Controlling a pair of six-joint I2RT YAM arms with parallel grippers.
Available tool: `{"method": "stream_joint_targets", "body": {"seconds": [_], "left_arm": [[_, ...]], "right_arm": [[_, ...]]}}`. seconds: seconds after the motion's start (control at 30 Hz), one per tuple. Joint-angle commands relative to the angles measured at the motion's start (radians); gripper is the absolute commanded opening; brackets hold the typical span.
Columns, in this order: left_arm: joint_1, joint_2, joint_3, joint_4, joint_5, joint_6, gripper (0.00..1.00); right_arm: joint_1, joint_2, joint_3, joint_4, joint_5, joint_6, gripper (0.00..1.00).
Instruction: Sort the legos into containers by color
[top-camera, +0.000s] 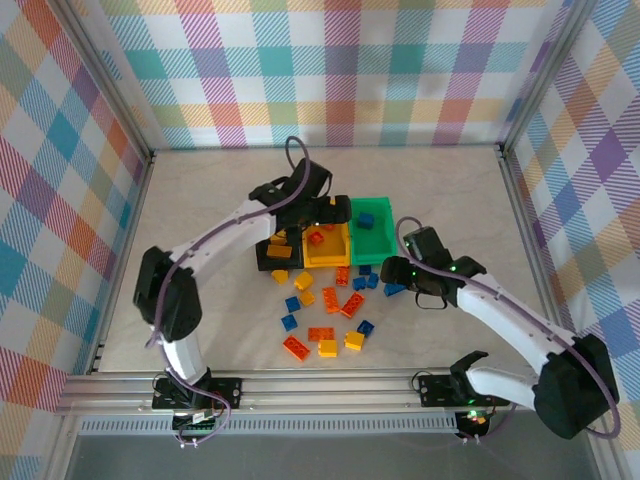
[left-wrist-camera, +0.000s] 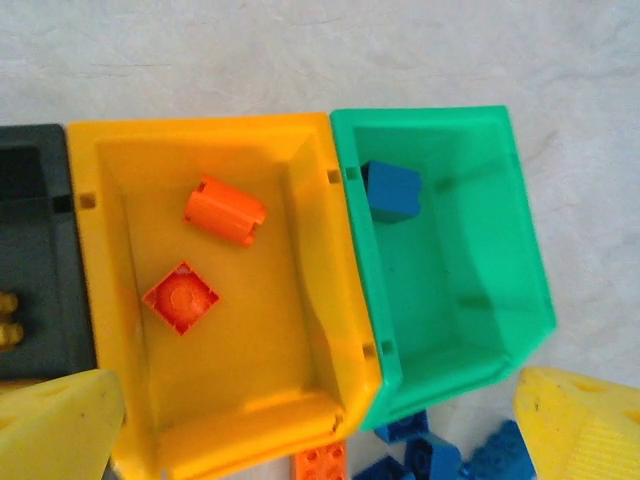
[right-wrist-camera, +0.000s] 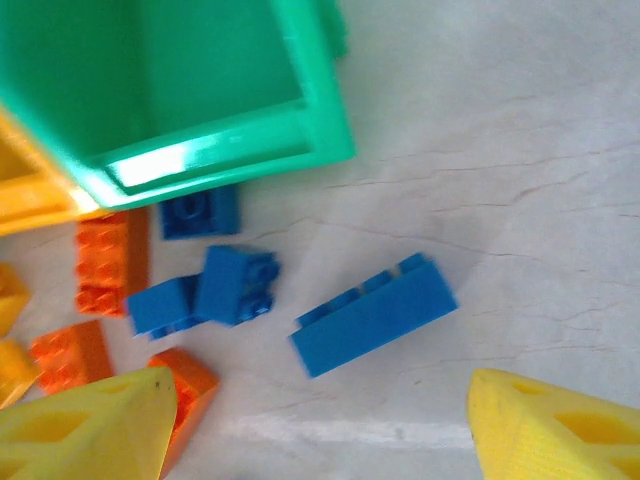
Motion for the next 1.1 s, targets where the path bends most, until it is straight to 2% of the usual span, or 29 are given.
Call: {"method": "stream_joint_targets", "body": {"seconds": [0.0, 0.2, 0.4, 0.73, 0.87, 1.07], "left_arm": [[-0.016, -0.137, -0.127, 0.045, 0.036, -0.025, 1.00], [-0.018, -0.312, -0.402, 0.119, 0.075, -0.096, 1.00], [-0.018, -0.463, -0.600, 0.185, 0.083, -0.139, 1.00], [-0.016, -0.522, -0.706, 0.193, 0.057, -0.141, 1.00], [-0.012, -0.531, -0.721, 0.206, 0.051, -0.141, 1.00], [-0.009, -0.539, -0.723, 0.206, 0.049, -0.133, 1.00]], "right_arm": [[-0.027, 0.094, -0.013, 0.020, -0.018, -0.001, 0.77], [-0.028, 0.280, 0.039, 0.034, 0.016, 0.006, 0.78], [-0.028, 0.296, 0.045, 0.086, 0.030, 0.093, 0.78], [-0.023, 0.406, 0.086, 0.034, -0.028, 0.092, 0.73], [-0.016, 0.419, 0.078, -0.008, -0.028, 0.084, 0.65], [-0.017, 0.322, 0.053, -0.013, -0.006, 0.060, 0.38]]}}
